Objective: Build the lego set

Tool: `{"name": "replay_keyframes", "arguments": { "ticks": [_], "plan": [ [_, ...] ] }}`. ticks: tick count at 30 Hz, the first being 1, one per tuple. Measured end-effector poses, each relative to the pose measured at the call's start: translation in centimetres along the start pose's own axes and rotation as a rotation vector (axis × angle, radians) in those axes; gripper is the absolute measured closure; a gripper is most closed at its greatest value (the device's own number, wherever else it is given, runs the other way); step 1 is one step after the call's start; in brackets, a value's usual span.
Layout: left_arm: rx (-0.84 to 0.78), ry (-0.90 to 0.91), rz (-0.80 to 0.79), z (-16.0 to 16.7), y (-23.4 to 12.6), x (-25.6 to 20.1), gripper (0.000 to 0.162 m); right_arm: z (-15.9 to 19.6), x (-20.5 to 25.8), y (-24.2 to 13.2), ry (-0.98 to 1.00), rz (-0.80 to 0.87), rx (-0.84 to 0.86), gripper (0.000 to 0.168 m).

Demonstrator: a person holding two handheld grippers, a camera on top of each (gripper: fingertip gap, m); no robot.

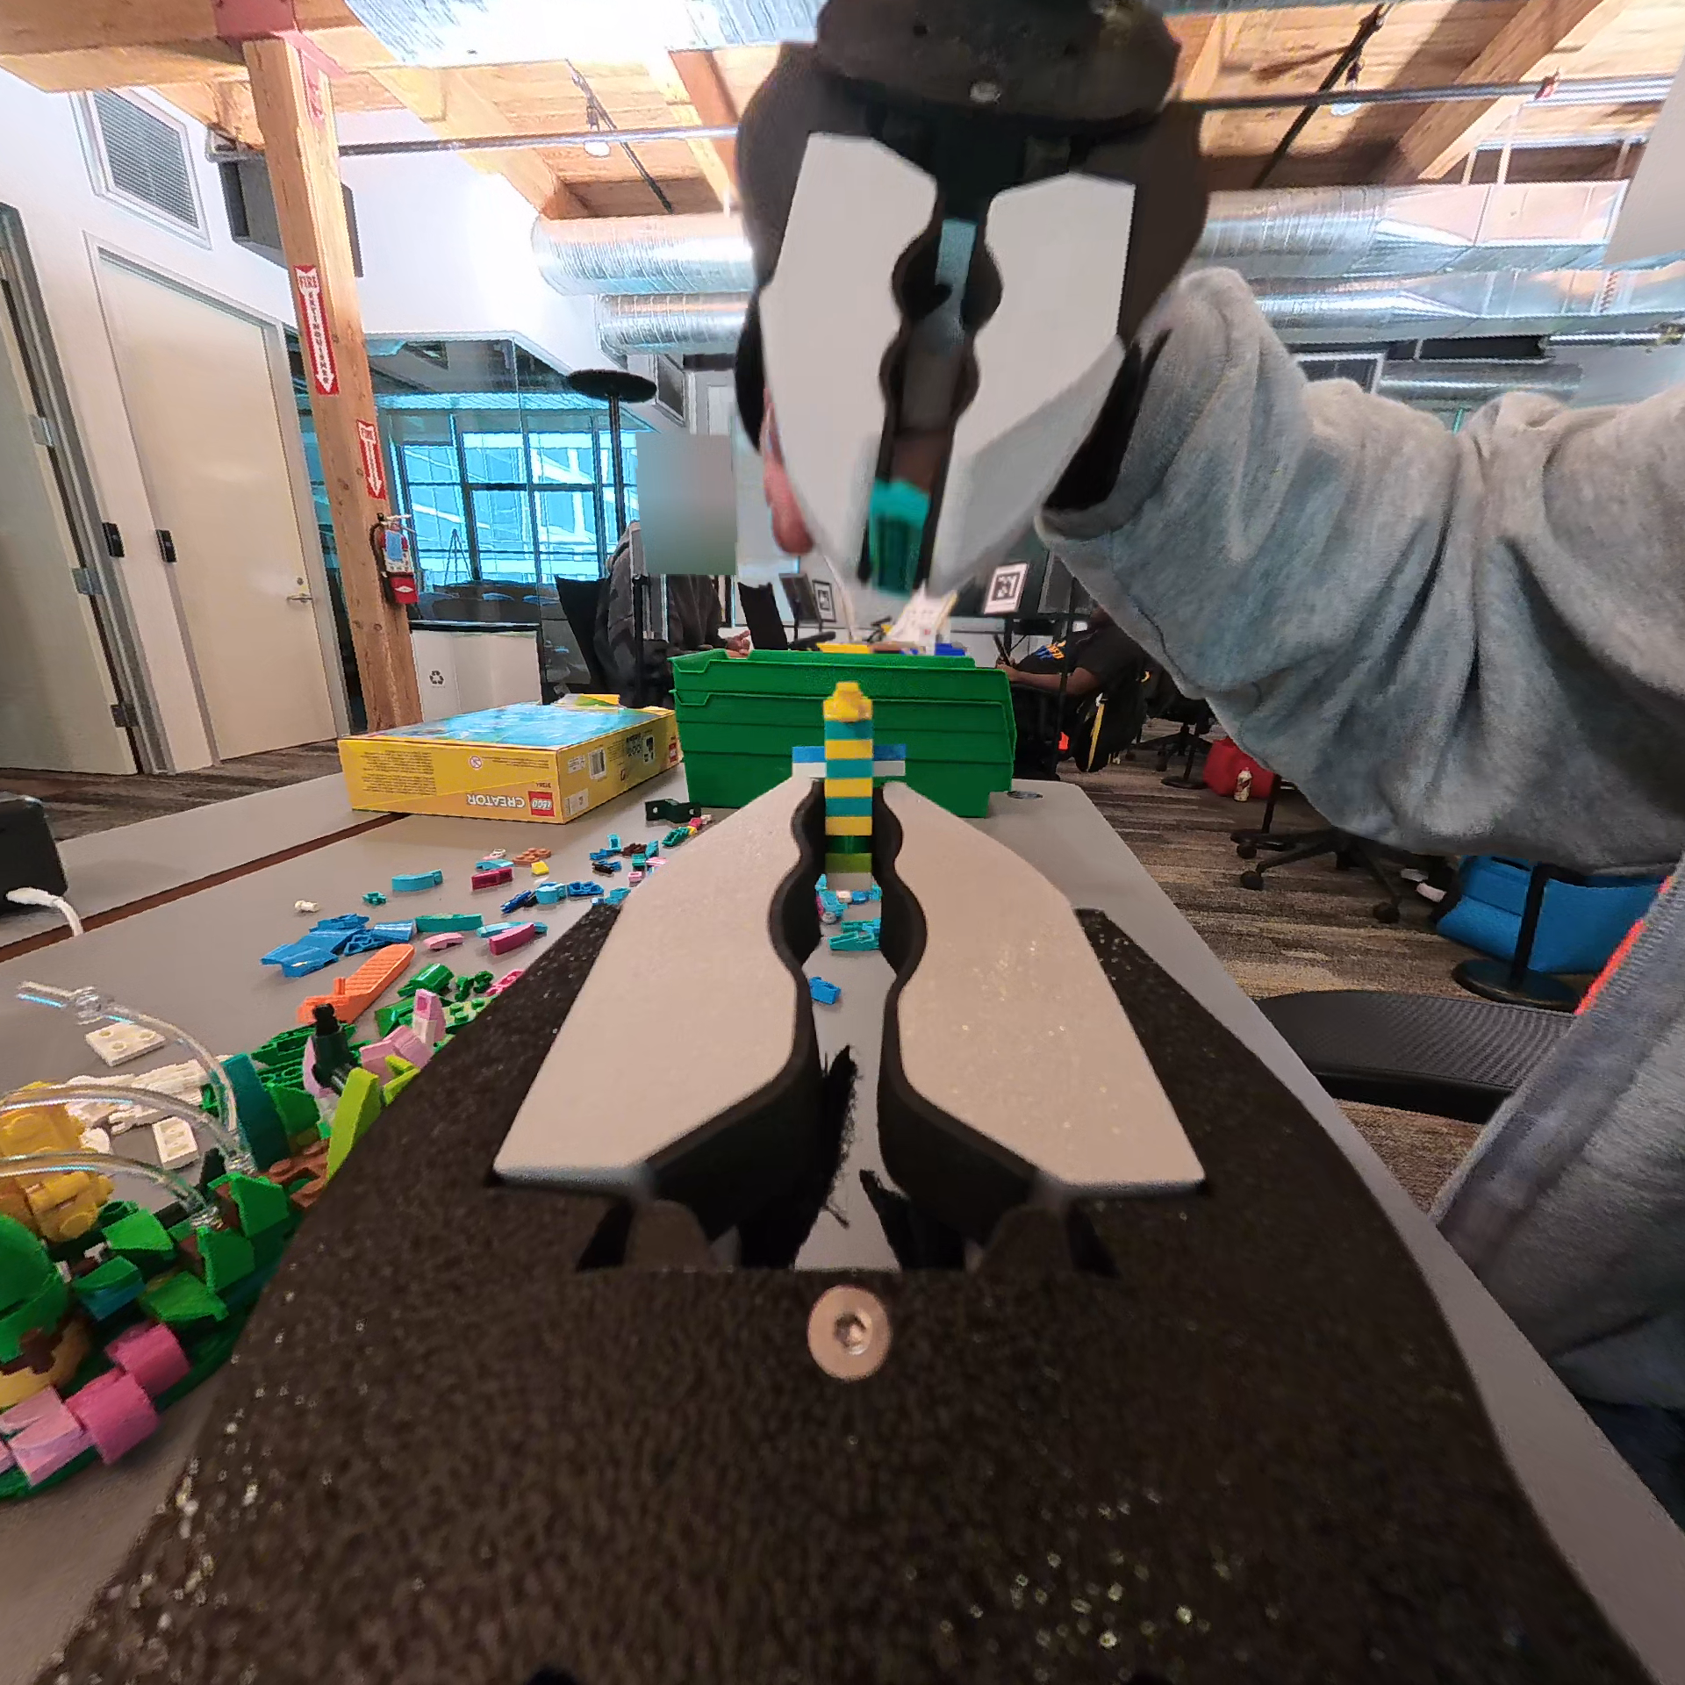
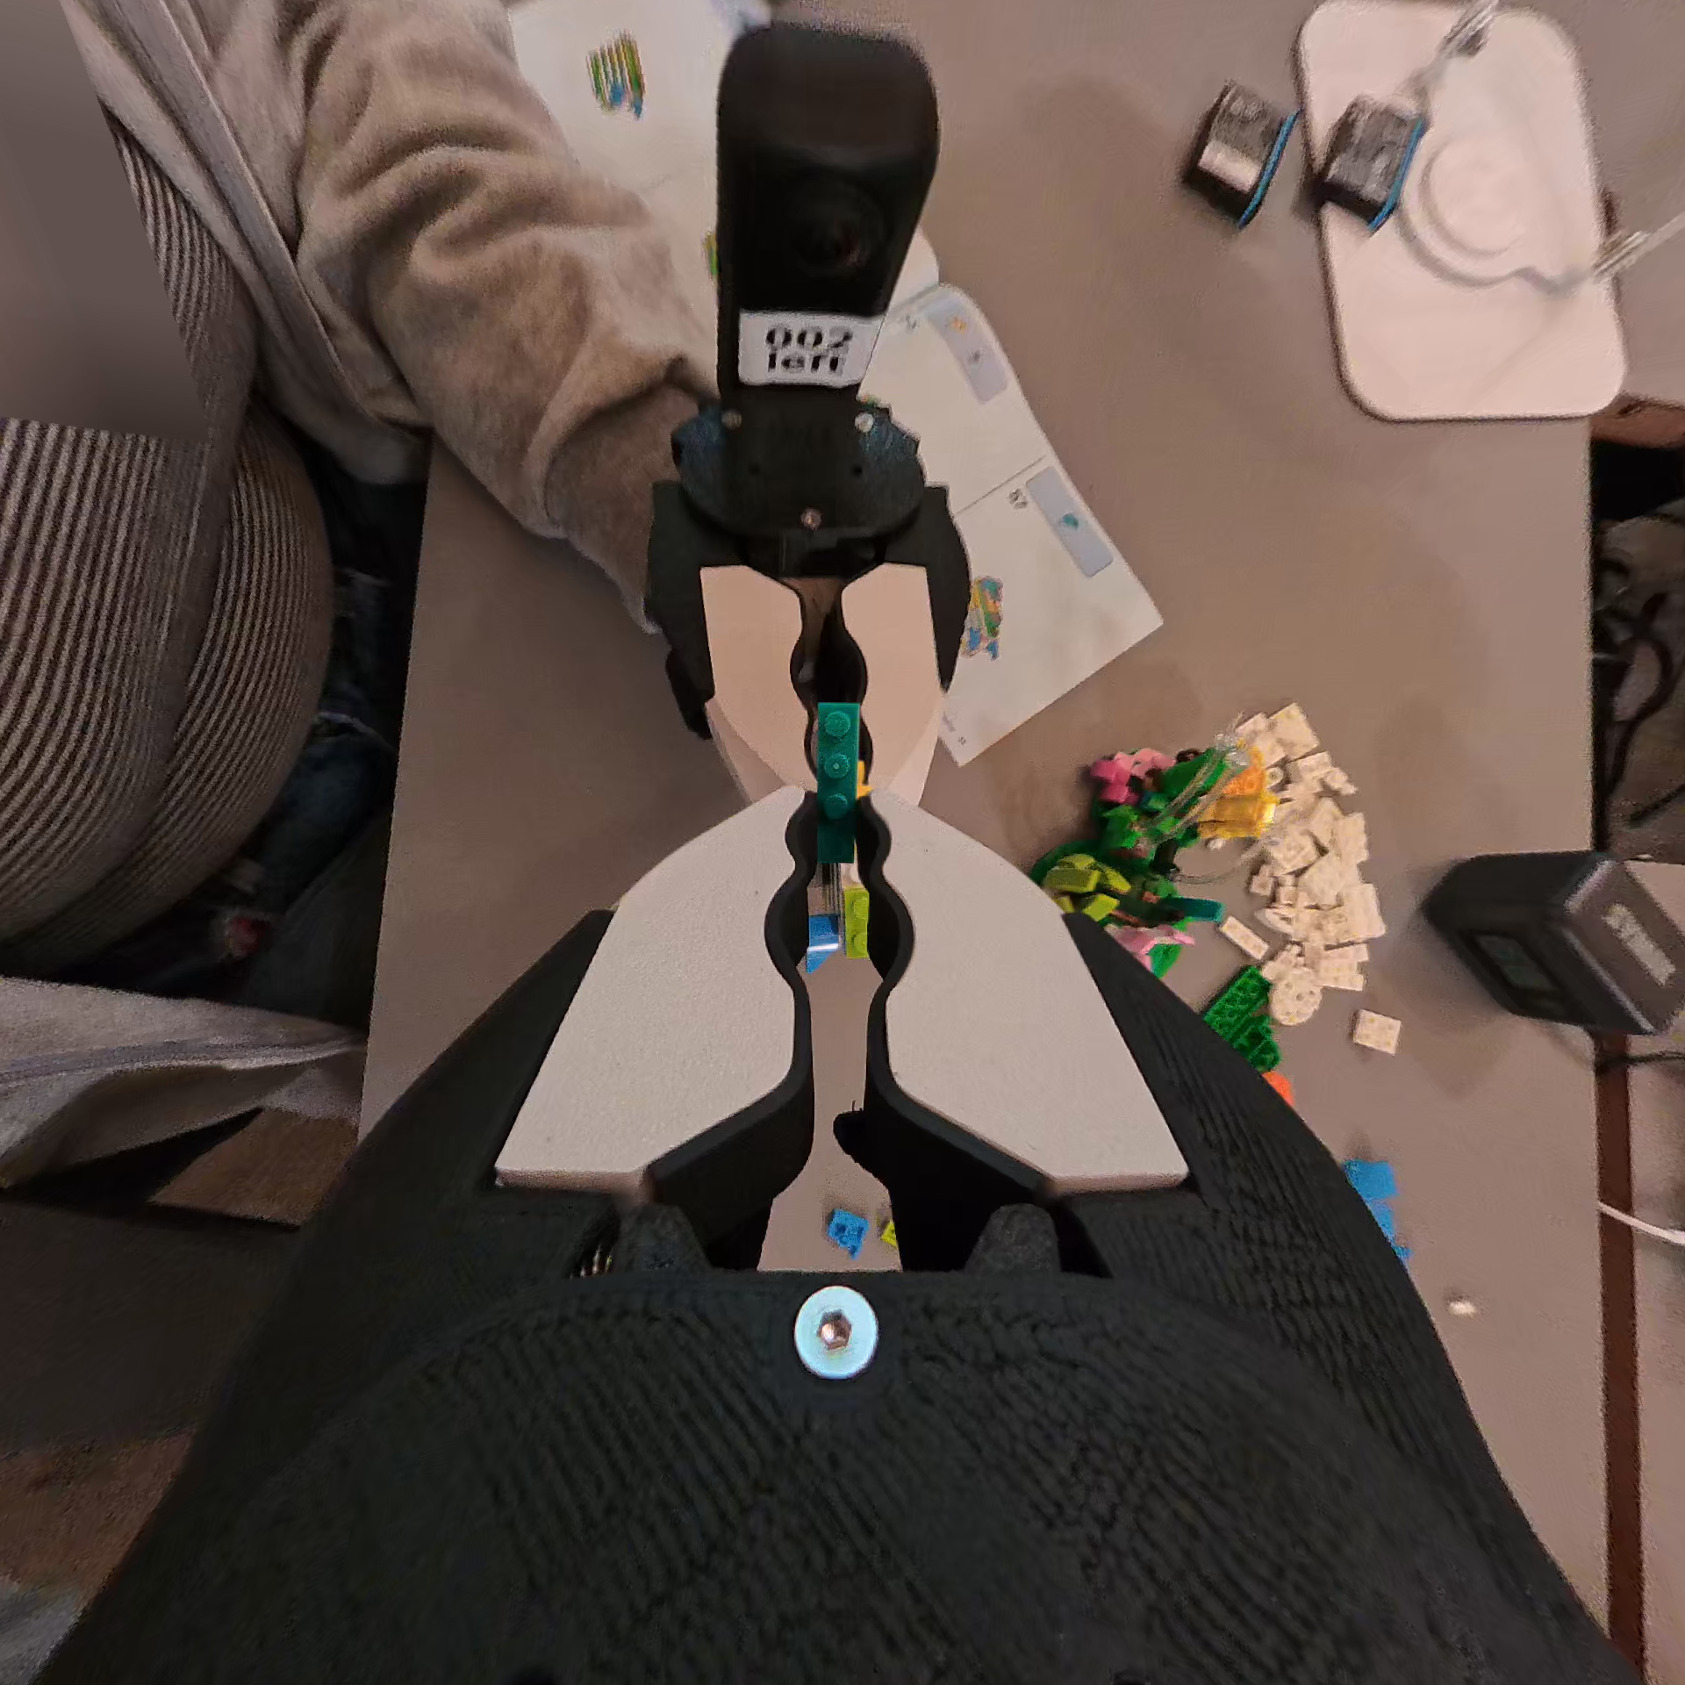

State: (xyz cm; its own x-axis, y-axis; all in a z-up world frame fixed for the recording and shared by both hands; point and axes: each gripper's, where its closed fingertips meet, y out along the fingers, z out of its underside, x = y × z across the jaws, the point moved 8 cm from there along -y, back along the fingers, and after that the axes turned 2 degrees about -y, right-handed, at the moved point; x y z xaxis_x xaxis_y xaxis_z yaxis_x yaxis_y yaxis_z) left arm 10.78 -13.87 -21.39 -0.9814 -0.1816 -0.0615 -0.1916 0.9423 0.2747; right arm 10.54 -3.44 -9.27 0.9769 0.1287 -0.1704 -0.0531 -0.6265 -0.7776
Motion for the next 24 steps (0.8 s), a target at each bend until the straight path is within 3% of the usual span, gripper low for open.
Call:
{"name": "replay_keyframes", "arguments": {
  "ticks": [4, 7, 12, 15, 24],
  "plan": [
    [-0.014, 0.006, -0.039, -0.2, -0.2, 0.3, 0.154, 0.8, -0.2, -3.0, 0.022, 0.173, -0.02, 0.162],
    [-0.025, 0.02, -0.089, -0.3, -0.5, 0.6, 0.154, 4.1, 0.1, -4.1, 0.112, 0.274, 0.089, 0.162],
    [-0.042, 0.032, -0.168, -0.5, -1.0, 1.3, 0.154, 11.0, 3.5, -0.7, 0.334, 0.194, 0.269, 0.161],
    [-0.053, 0.019, -0.188, -0.6, -1.2, 1.6, 0.154, 13.8, 5.8, 1.4, 0.364, 0.19, 0.358, 0.161],
    [-0.024, 0.038, -0.161, -0.3, -0.8, 1.2, 0.154, 16.6, 7.5, 3.1, 0.419, 0.179, 0.413, 0.161]
  ]
}}
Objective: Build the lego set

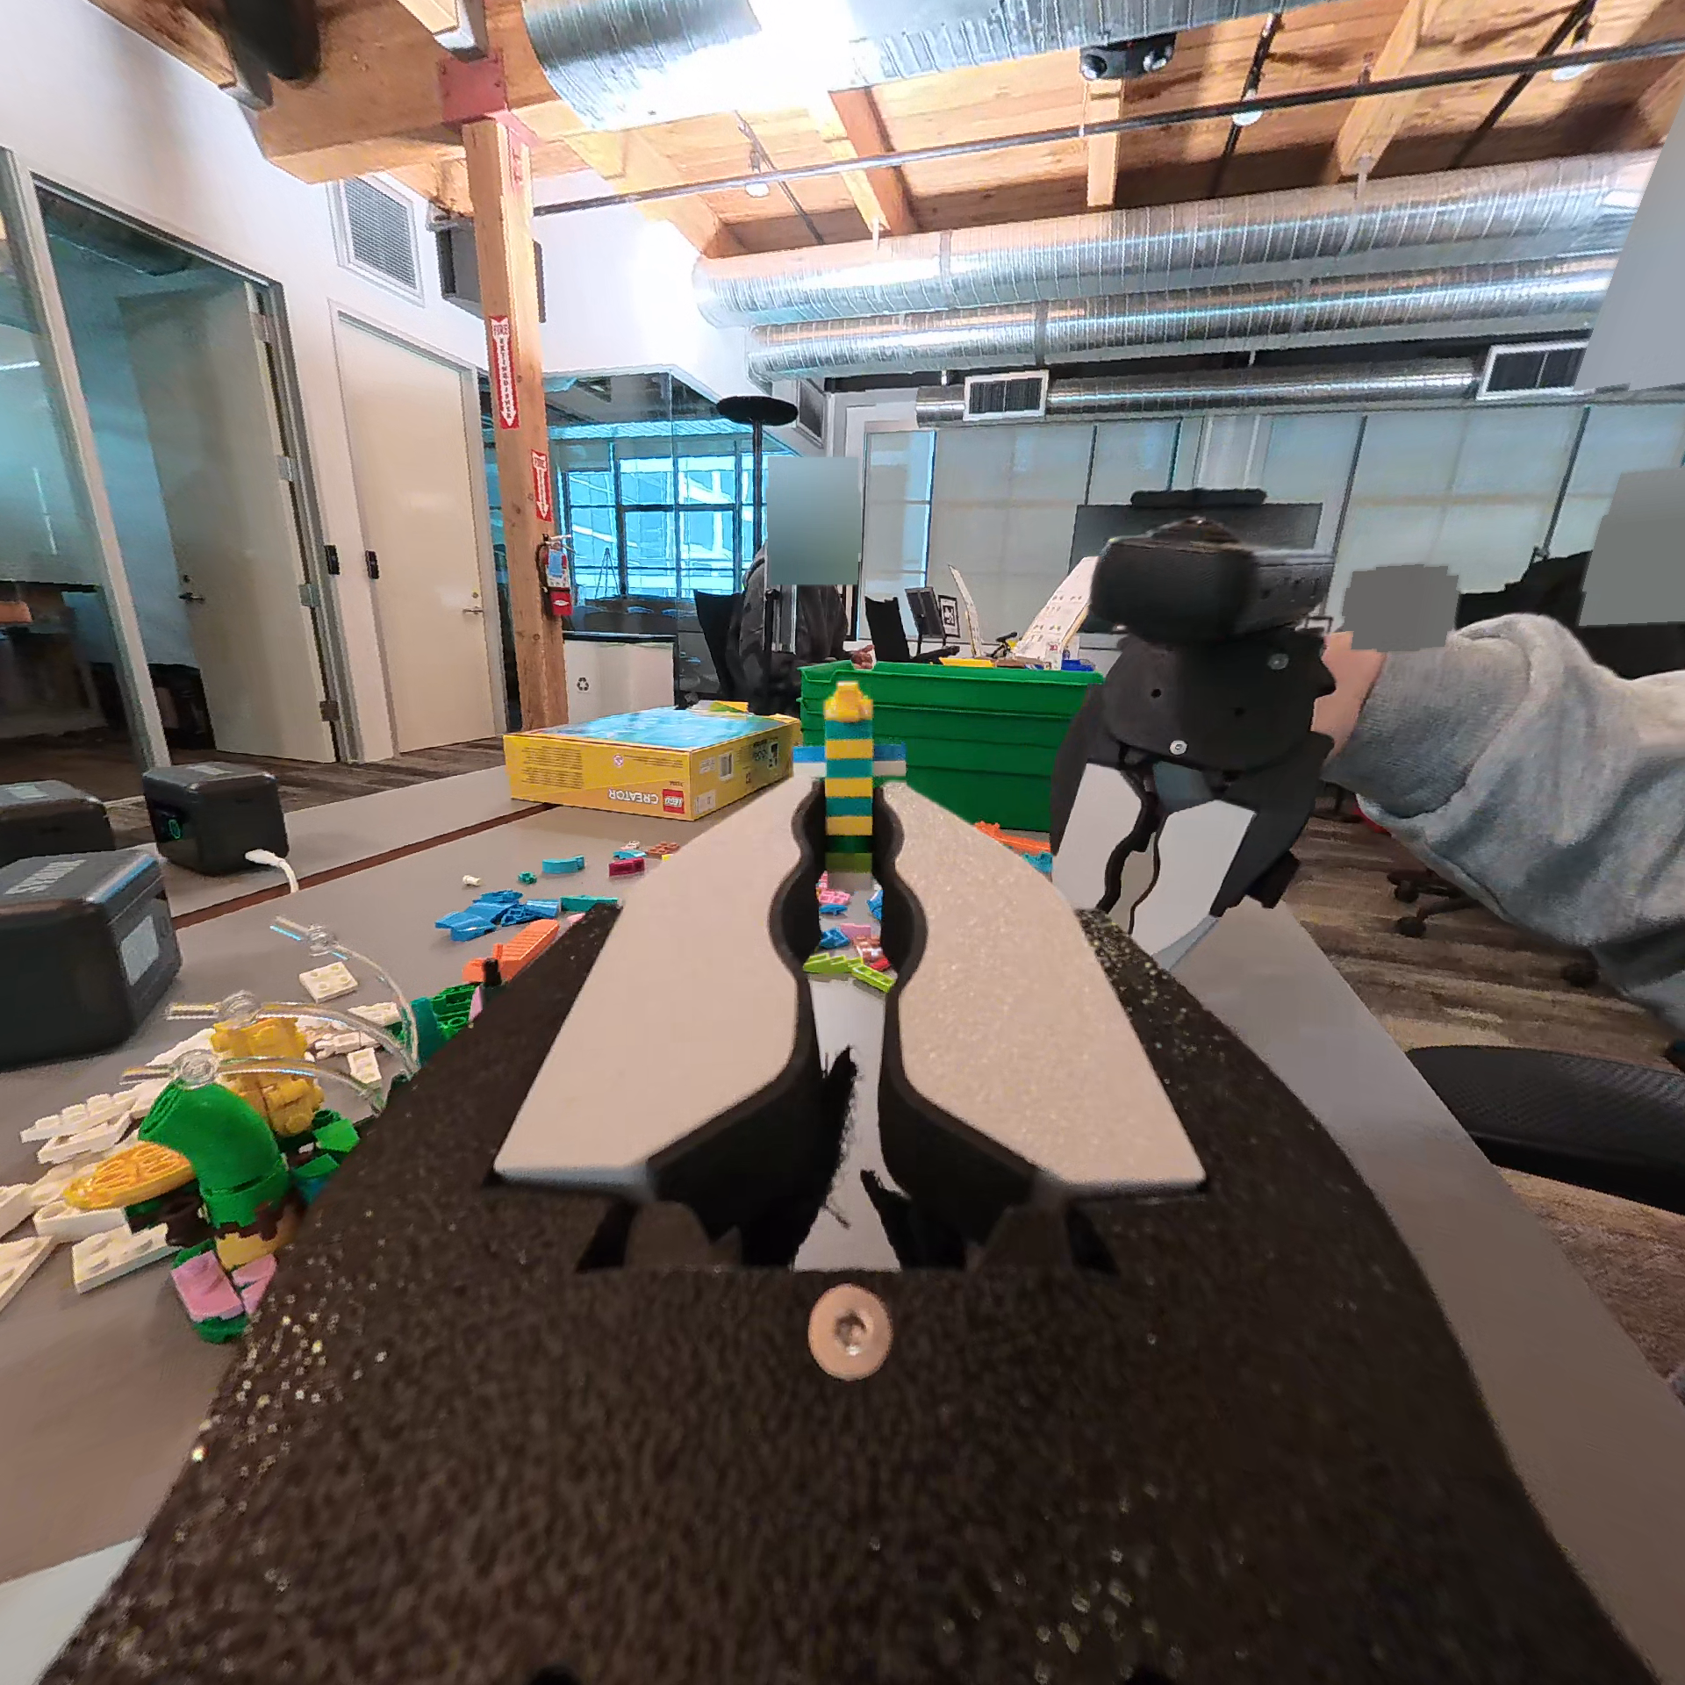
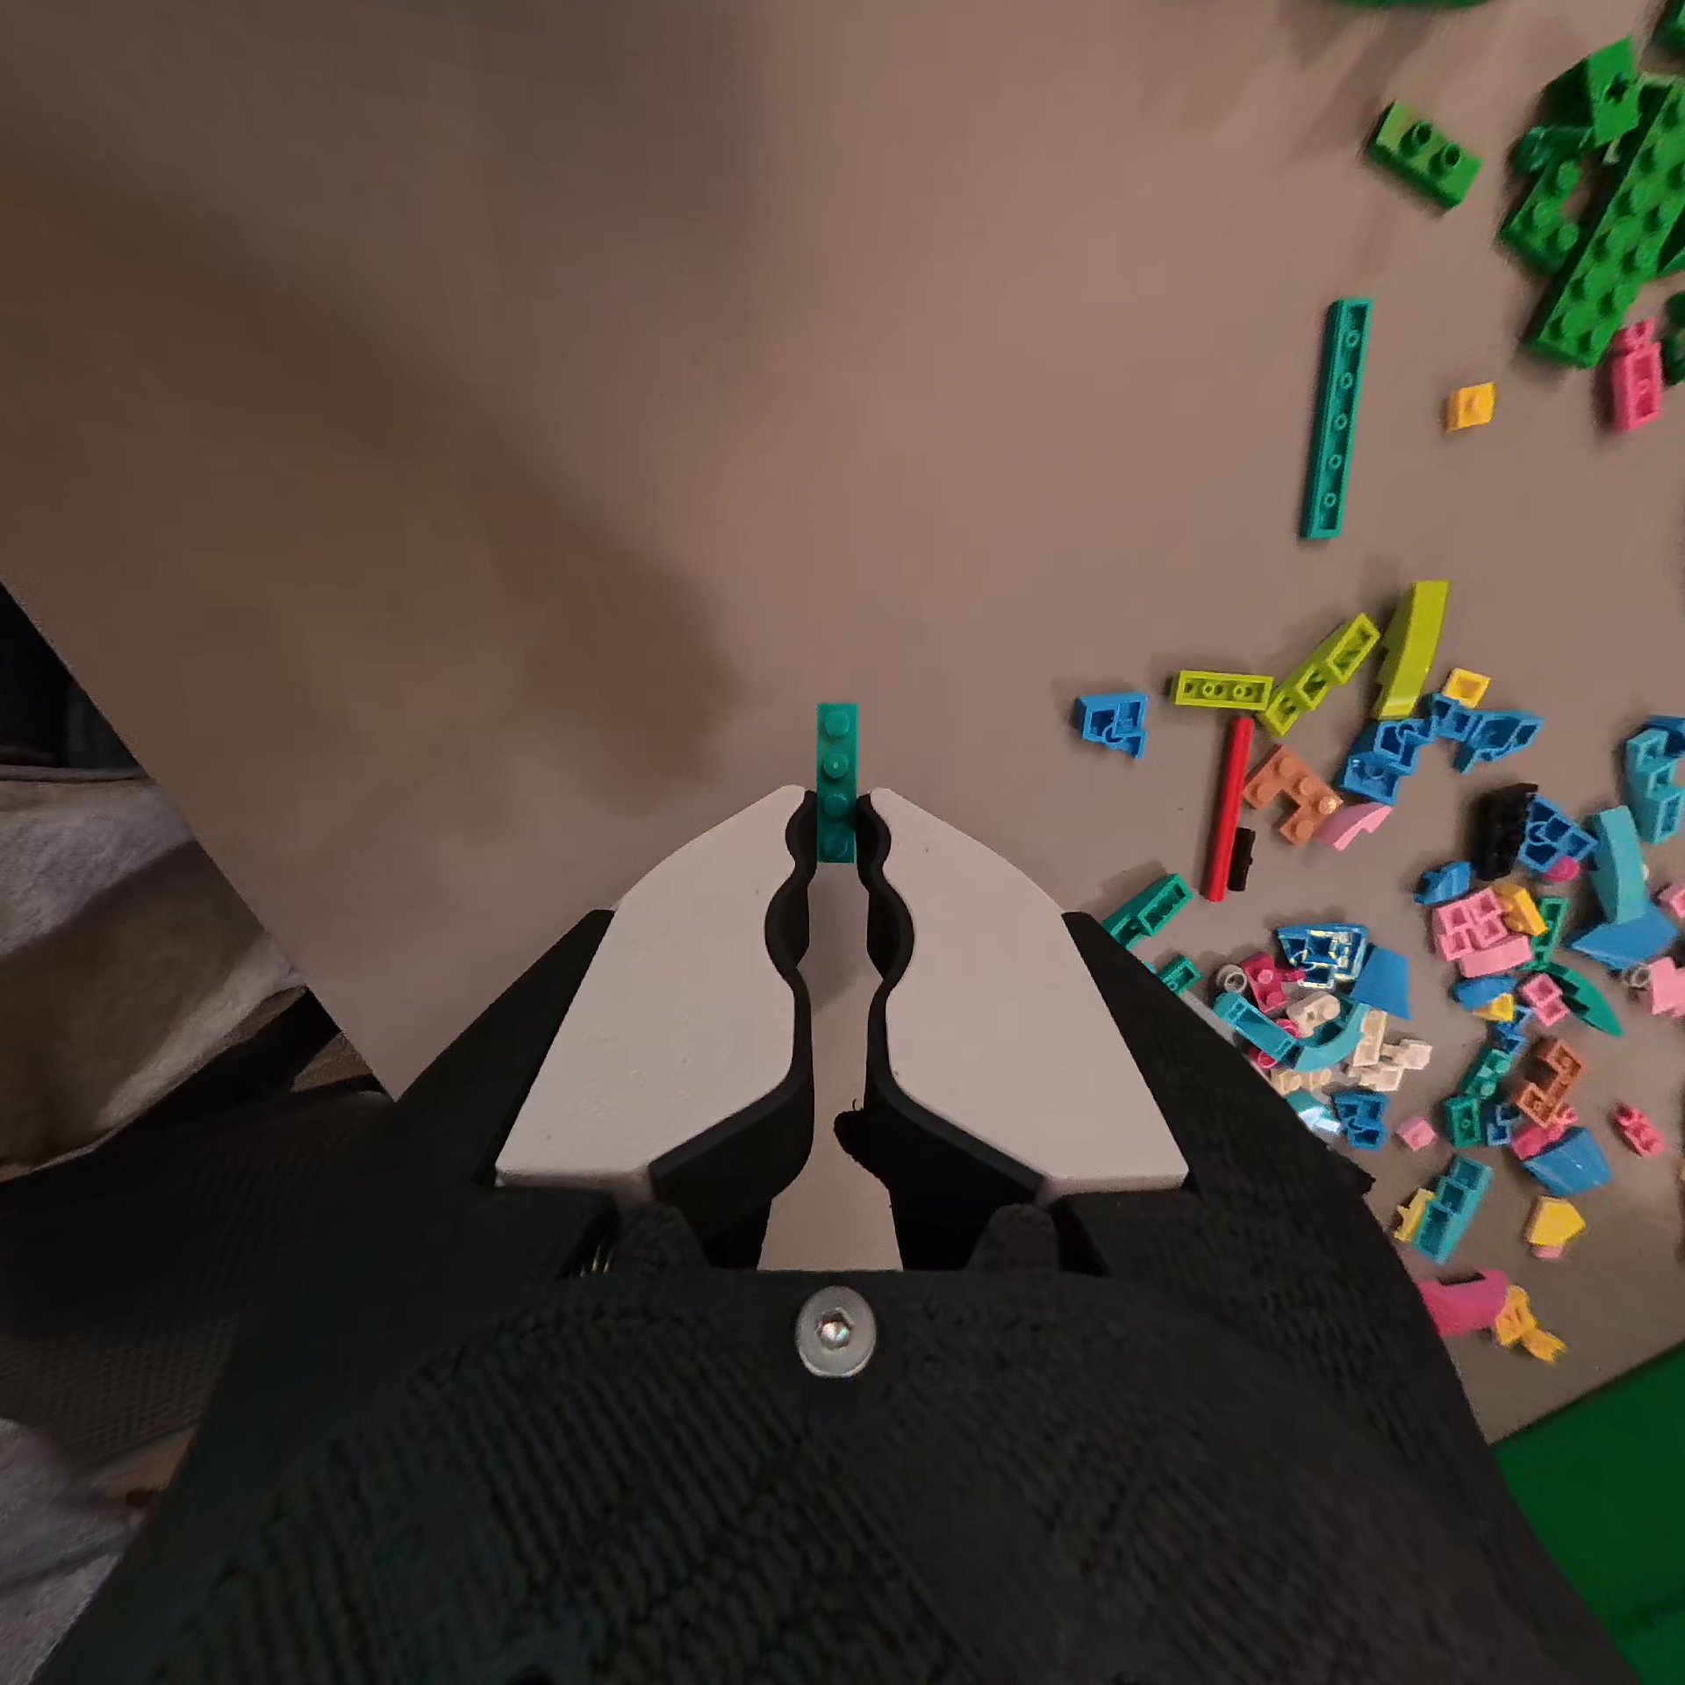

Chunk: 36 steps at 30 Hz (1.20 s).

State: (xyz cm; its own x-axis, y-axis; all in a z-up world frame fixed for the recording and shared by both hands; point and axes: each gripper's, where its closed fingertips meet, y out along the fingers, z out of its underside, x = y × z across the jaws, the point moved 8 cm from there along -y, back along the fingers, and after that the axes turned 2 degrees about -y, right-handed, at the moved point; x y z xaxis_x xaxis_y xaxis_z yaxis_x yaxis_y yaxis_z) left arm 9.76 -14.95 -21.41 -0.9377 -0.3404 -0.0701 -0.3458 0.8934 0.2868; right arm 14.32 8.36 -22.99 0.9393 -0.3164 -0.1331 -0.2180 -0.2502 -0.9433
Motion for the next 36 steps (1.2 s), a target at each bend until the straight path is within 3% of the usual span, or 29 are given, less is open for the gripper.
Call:
{"name": "replay_keyframes", "arguments": {
  "ticks": [8, 14, 19, 22, 26, 36],
  "plan": [
    [0.019, 0.008, 0.031, 0.3, 0.3, -0.4, 0.154, -0.1, -0.5, 1.4, -0.024, -0.035, 0.084, 0.161],
    [0.022, 0.006, 0.038, 0.3, 0.3, -0.4, 0.154, 0.1, -1.3, 1.0, 0.006, -0.075, 0.129, 0.139],
    [0.023, 0.001, 0.039, 0.3, 0.4, -0.3, 0.154, -0.8, -5.3, -0.5, 0.31, -0.007, -0.089, 0.15],
    [0.024, 0.004, 0.045, 0.3, 0.4, -0.4, 0.154, -0.2, -7.8, 0.1, 0.539, 0.016, -0.095, 0.151],
    [0.027, 0.004, 0.051, 0.4, 0.4, -0.5, 0.154, -0.3, -9.3, 1.2, 0.752, -0.12, -0.154, 0.152],
    [0.031, -0.002, 0.063, 0.4, 0.6, -0.6, 0.154, -0.6, -9.5, 3.1, 0.731, -0.083, 0.004, 0.146]
  ]
}}
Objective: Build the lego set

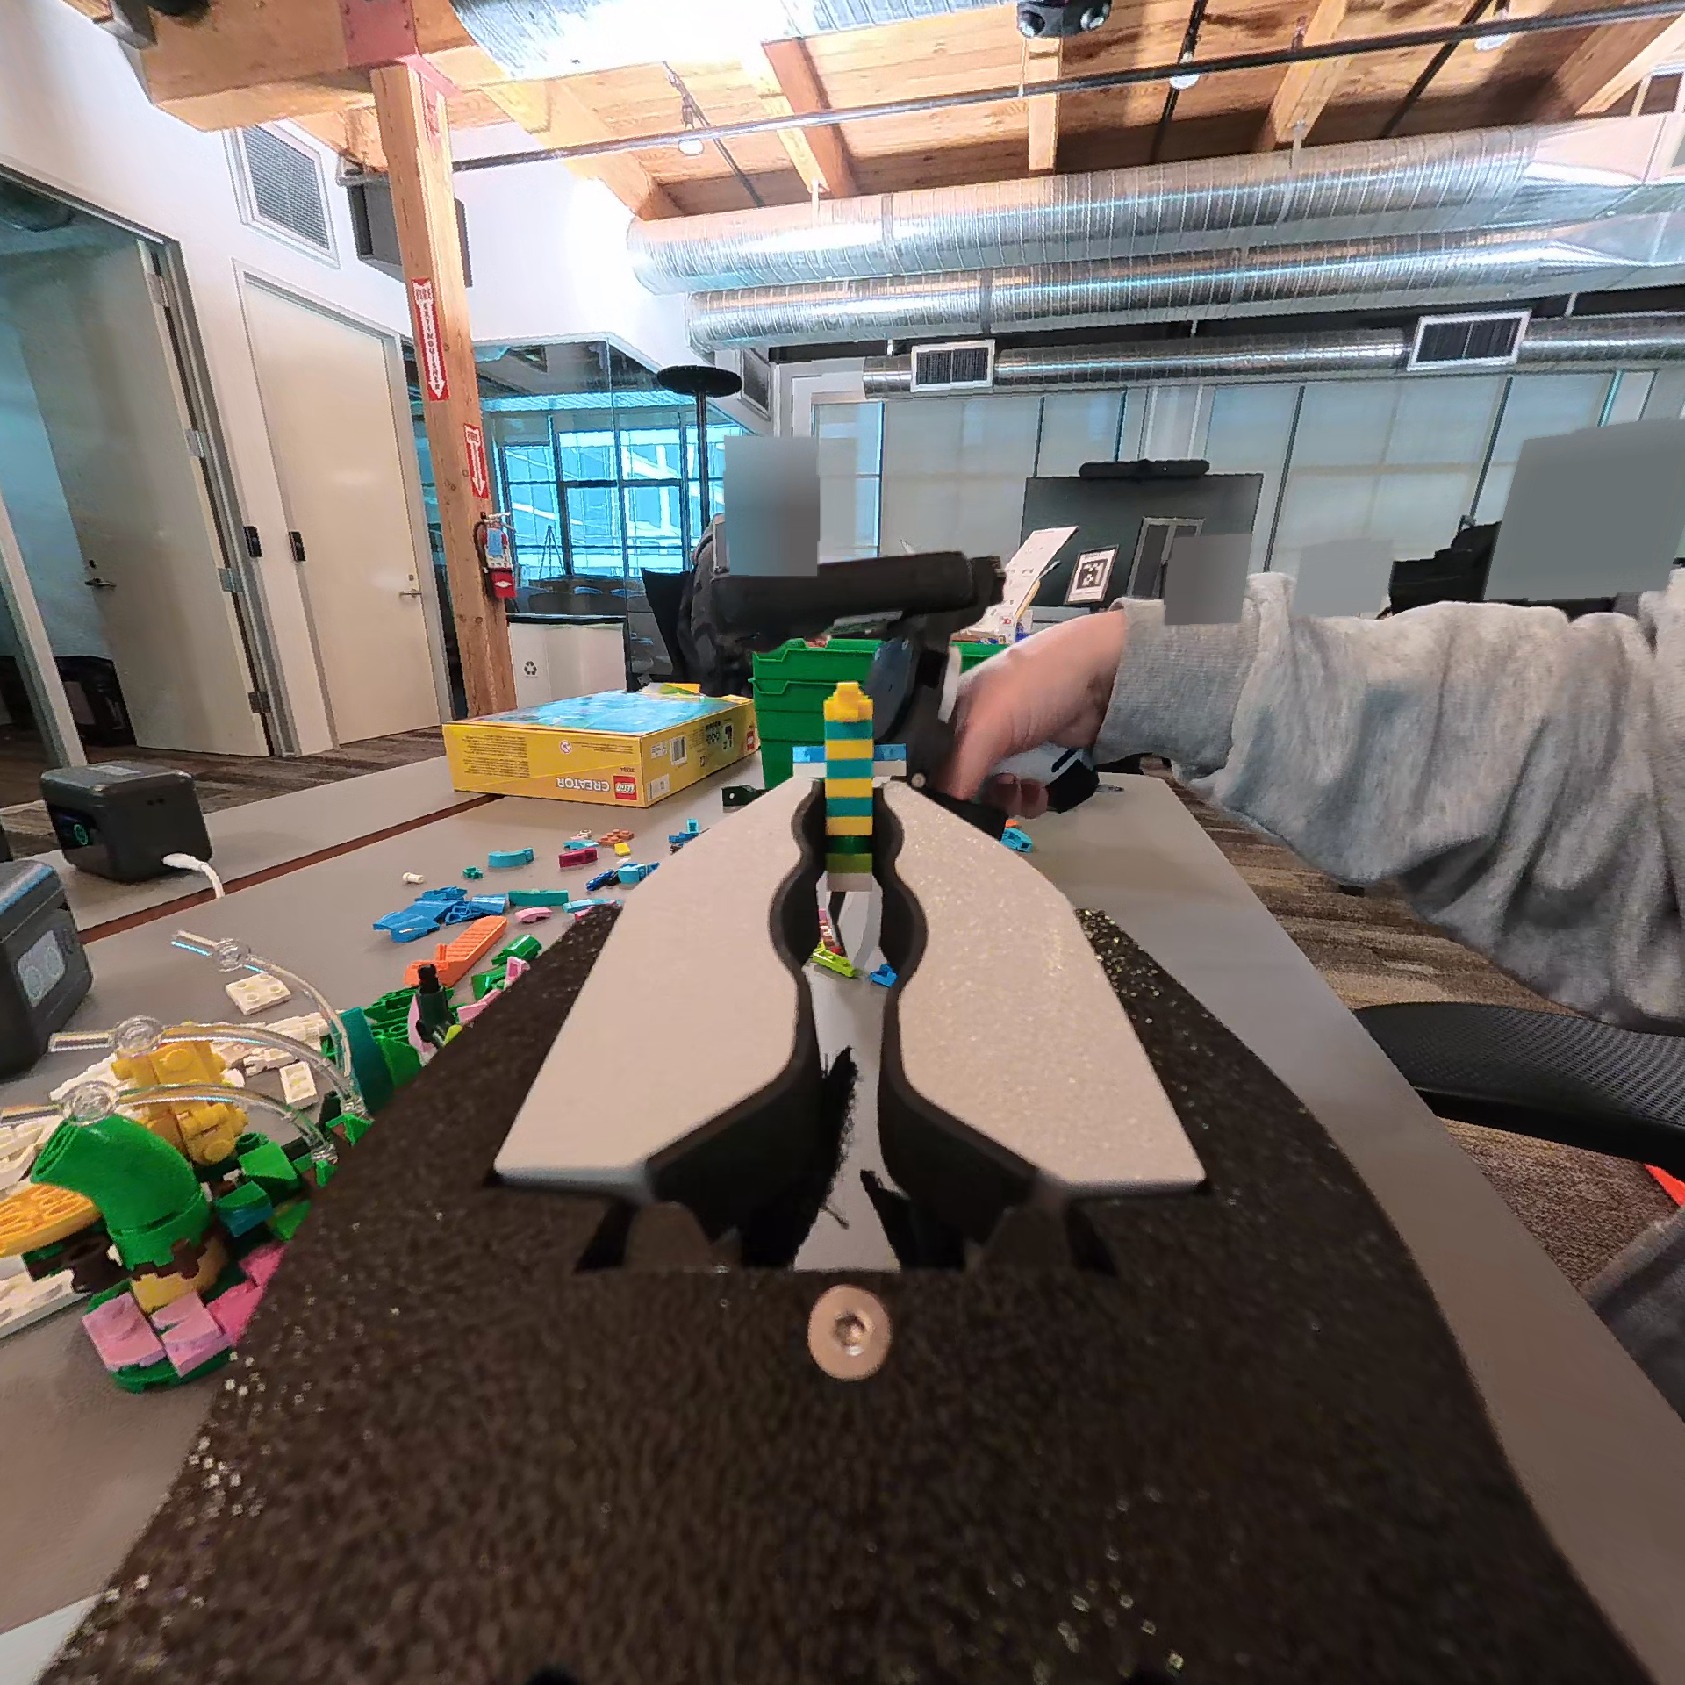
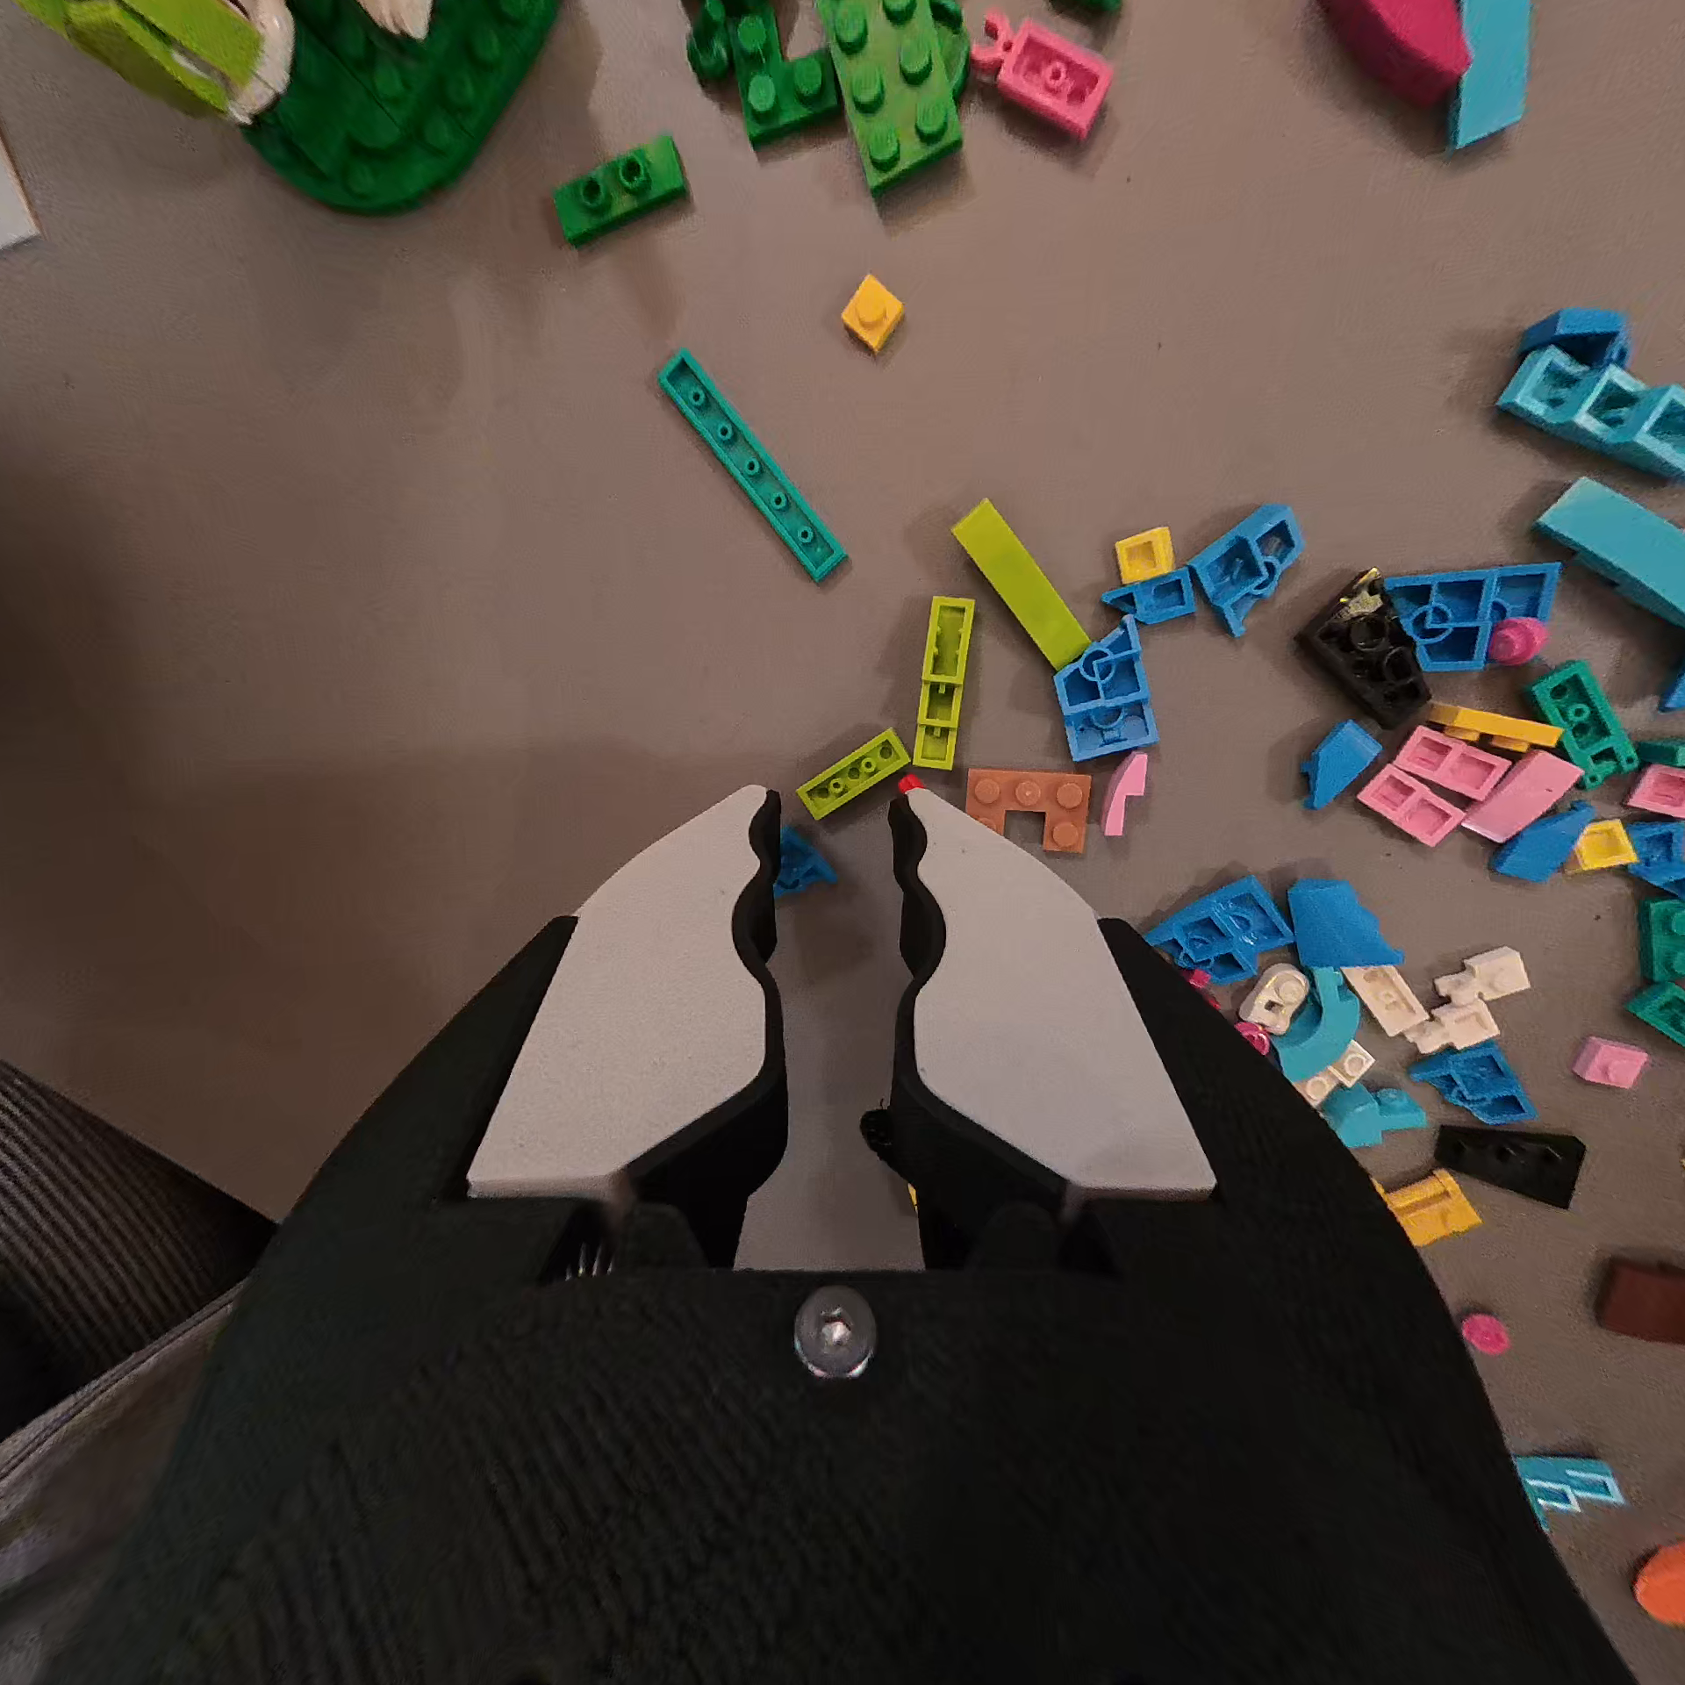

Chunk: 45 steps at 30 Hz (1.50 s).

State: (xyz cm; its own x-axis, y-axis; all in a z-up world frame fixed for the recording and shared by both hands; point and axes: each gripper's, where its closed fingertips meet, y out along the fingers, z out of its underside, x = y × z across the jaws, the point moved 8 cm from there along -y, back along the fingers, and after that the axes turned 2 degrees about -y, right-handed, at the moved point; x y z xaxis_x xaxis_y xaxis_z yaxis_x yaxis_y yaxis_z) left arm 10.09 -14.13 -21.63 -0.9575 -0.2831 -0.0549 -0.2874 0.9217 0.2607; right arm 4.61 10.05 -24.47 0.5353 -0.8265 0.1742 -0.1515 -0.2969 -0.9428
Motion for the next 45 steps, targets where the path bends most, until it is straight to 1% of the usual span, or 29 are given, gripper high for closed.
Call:
{"name": "replay_keyframes", "arguments": {
  "ticks": [3, 4, 7, 8, 11, 13, 15, 17, 18, 19, 22, 27, 30, 33, 36, 40, 45],
  "plan": [
    [0.0, -0.001, 0.002, 0.0, 0.0, 0.0, 0.154, -0.1, -0.2, 0.3, -0.008, 0.018, 0.014, 0.147],
    [0.0, -0.002, 0.002, 0.0, 0.0, 0.0, 0.154, -0.1, -0.2, 0.3, -0.017, 0.017, 0.008, 0.149],
    [-0.002, -0.001, -0.002, 0.0, 0.0, 0.0, 0.154, -0.3, 0.1, 0.2, -0.085, 0.048, -0.016, 0.165],
    [-0.003, -0.002, -0.004, 0.0, 0.0, 0.1, 0.154, -0.4, 0.4, 0.2, -0.131, 0.067, -0.029, 0.165],
    [-0.009, -0.004, -0.014, -0.1, -0.1, 0.2, 0.154, -0.5, 1.6, -0.1, -0.342, 0.139, -0.079, 0.166],
    [-0.014, -0.004, -0.024, -0.2, -0.1, 0.3, 0.154, -0.3, 3.0, 0.0, -0.566, 0.201, -0.11, 0.166],
    [-0.017, -0.003, -0.033, -0.2, -0.2, 0.4, 0.154, 0.3, 4.8, 0.4, -0.786, 0.227, -0.108, 0.166],
    [-0.019, -0.005, -0.038, -0.3, -0.2, 0.4, 0.154, 0.5, 6.0, 0.7, -0.887, 0.244, -0.078, 0.166],
    [-0.02, -0.005, -0.041, -0.3, -0.2, 0.5, 0.154, 0.4, 6.5, 0.8, -0.903, 0.22, -0.082, 0.166],
    [-0.021, -0.005, -0.041, -0.3, -0.3, 0.5, 0.154, 0.3, 6.9, 0.8, -0.895, 0.165, -0.099, 0.166],
    [-0.023, -0.005, -0.042, -0.4, -0.3, 0.5, 0.154, -0.1, 7.7, 0.5, -0.777, -0.061, -0.115, 0.167],
    [-0.021, -0.007, -0.031, -0.4, -0.2, 0.4, 0.154, -0.4, 8.1, 1.0, -0.538, -0.47, 0.069, 0.167],
    [-0.021, -0.005, -0.027, -0.4, -0.2, 0.3, 0.154, -0.9, 7.3, 1.8, -0.394, -0.597, 0.175, 0.166],
    [-0.024, -0.008, -0.024, -0.4, -0.2, 0.3, 0.154, -1.0, 6.2, 2.7, -0.333, -0.605, 0.271, 0.166],
    [-0.026, -0.01, -0.02, -0.5, -0.2, 0.3, 0.154, -0.8, 5.6, 3.1, -0.31, -0.625, 0.309, 0.166],
    [-0.023, -0.013, -0.01, -0.4, -0.2, 0.2, 0.154, -0.9, 5.1, 2.9, -0.329, -0.597, 0.275, 0.165],
    [-0.024, -0.016, -0.005, -0.5, -0.2, 0.2, 0.154, -0.7, 5.1, 2.0, -0.418, -0.435, 0.193, 0.159]
  ]
}}
